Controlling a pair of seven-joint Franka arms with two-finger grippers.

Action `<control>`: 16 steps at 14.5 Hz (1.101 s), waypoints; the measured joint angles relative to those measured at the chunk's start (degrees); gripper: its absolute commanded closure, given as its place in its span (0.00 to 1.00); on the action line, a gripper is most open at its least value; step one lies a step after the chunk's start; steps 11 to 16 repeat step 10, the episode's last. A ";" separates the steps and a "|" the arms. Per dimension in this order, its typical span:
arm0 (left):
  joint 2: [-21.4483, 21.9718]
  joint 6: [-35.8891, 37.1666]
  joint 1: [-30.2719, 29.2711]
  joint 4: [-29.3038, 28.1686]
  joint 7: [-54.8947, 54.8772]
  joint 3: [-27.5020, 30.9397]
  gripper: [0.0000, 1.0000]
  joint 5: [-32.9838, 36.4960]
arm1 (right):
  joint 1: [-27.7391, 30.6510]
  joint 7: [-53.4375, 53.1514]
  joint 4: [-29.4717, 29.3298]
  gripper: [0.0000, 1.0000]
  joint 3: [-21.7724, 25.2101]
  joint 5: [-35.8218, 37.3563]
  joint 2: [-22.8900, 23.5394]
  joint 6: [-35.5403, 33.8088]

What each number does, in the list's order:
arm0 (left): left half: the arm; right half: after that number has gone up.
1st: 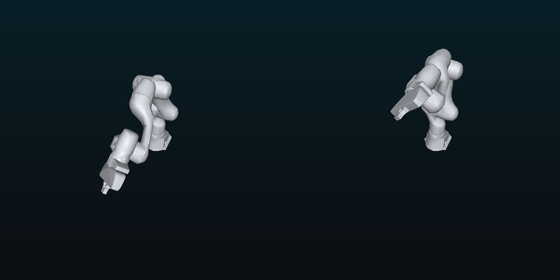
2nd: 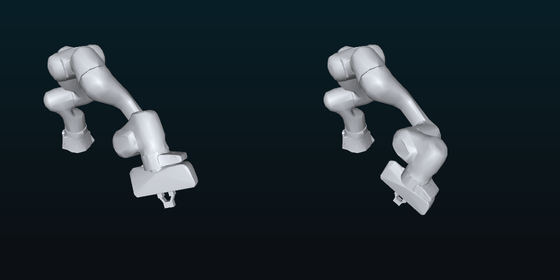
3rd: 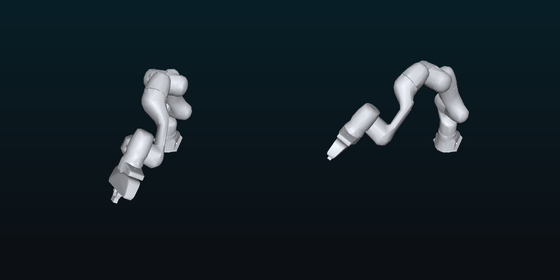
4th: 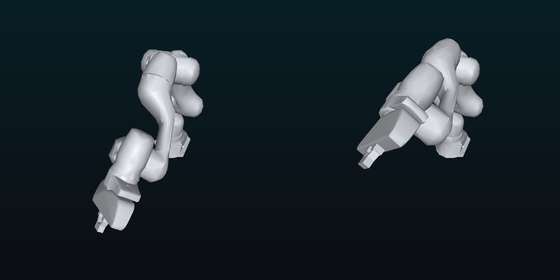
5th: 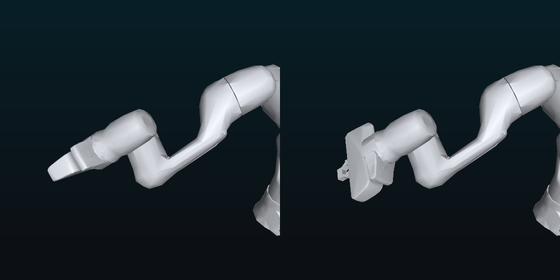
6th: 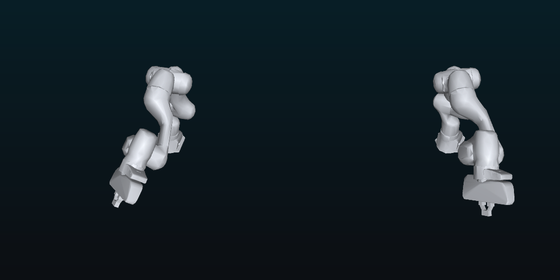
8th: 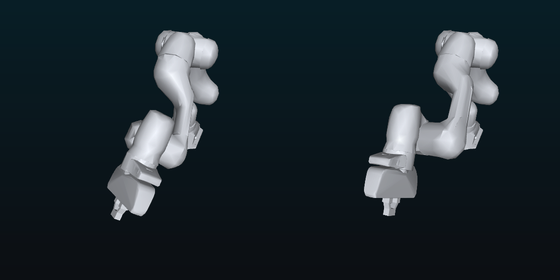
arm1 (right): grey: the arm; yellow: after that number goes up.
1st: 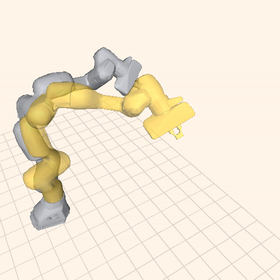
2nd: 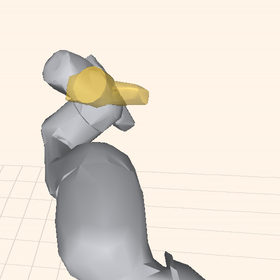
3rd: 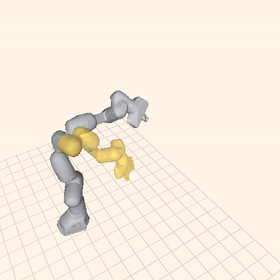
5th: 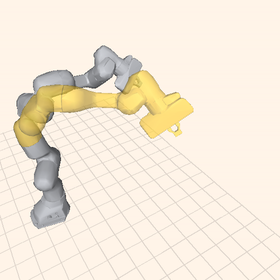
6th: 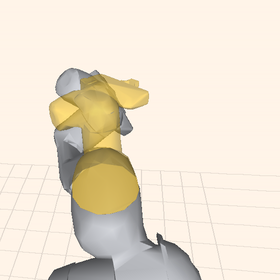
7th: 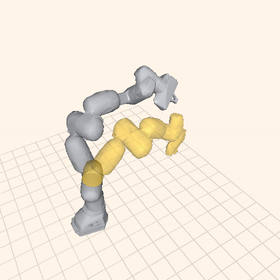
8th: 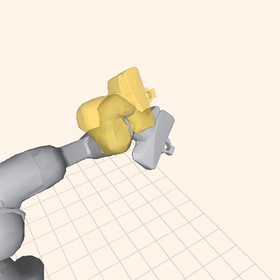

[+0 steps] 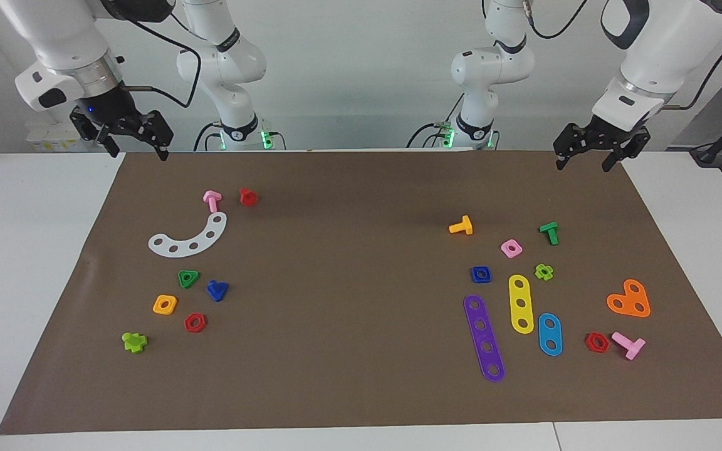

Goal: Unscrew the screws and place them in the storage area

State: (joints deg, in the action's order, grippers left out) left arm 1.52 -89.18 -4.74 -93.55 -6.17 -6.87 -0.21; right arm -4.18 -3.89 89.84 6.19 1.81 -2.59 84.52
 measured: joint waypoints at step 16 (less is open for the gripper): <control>0.01 0.35 0.03 0.00 0.00 -0.11 0.00 -0.01 | 0.00 1.18 0.29 0.00 -0.01 0.00 -0.02 0.05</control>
